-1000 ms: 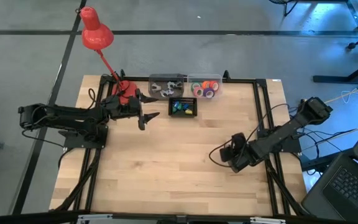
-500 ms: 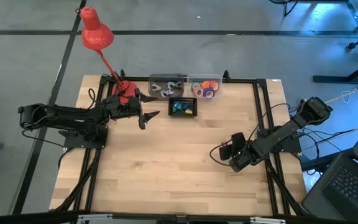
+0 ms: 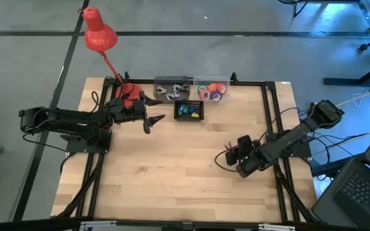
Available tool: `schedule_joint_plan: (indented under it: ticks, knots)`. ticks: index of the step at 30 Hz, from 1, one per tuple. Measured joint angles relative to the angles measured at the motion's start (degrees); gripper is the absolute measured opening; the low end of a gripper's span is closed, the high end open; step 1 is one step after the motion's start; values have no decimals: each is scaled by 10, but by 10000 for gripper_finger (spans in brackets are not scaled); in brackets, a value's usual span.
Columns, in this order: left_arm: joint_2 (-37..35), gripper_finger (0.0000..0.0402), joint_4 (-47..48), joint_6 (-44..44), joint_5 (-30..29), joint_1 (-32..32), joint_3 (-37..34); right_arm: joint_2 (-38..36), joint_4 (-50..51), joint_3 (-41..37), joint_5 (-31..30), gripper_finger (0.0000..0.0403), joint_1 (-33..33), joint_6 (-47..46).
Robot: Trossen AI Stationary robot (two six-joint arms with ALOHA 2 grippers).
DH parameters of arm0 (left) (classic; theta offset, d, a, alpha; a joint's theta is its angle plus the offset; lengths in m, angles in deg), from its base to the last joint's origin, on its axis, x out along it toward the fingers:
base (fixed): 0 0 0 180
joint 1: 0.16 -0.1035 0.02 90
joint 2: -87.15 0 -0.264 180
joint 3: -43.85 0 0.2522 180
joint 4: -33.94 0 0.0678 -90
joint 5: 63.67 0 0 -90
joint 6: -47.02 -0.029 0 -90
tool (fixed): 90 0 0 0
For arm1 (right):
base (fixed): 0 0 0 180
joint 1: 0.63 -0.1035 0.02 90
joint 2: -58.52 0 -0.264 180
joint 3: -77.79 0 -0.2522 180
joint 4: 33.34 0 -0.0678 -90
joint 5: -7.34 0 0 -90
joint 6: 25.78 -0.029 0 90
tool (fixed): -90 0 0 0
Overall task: Pick and place Stapler, Stapler remover, tape
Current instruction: Put the pink staple remover into the gray bin
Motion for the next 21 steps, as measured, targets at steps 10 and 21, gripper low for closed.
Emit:
schedule_joint_plan:
  ticks: [10, 21]
  knots:
    - [1, 298, 0, 33, -5, 0, 0, -31, 146, 104, -95, 1, 25, 120]
    - [101, 298, -123, 83, 43, 0, 0, -165, -121, 136, -173, 0, 70, 569]
